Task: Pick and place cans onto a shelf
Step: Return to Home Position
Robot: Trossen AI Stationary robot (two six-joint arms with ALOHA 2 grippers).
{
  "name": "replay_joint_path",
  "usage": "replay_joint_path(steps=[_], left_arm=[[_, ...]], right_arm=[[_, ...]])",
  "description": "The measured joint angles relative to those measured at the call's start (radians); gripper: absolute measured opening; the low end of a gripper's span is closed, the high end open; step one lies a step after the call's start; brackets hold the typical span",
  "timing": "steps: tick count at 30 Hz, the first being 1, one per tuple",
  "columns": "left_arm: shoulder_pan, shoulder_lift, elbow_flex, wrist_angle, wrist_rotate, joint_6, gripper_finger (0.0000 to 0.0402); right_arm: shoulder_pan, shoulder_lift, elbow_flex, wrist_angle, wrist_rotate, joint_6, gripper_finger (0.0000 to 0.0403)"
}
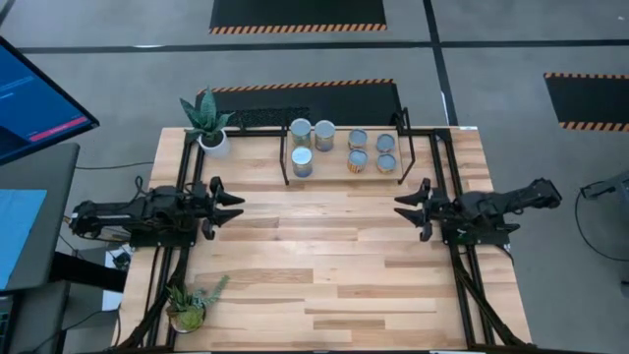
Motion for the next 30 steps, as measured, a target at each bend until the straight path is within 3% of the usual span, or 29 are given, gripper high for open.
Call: replay_joint_path(steps=[14, 18, 23, 30], left_arm=[[0.000, 0.000, -0.005, 0.062, -0.022, 0.026, 0.0163], [0.000, 0.000, -0.005, 0.068, -0.071, 0.035, 0.0163], [0.000, 0.000, -0.004, 0.026, -0.143, 0.032, 0.0163], [0.000, 0.004, 0.002, -0.084, -0.162, 0.032, 0.0163]], right_arm=[[0.000, -0.005, 0.004, -0.008, 0.016, 0.034, 0.0182], [0.000, -0.005, 0.004, -0.009, 0.016, 0.033, 0.0180], [0.000, -0.005, 0.003, -0.009, 0.016, 0.033, 0.0184], [0.000, -0.005, 0.003, -0.010, 0.016, 0.032, 0.0182]])
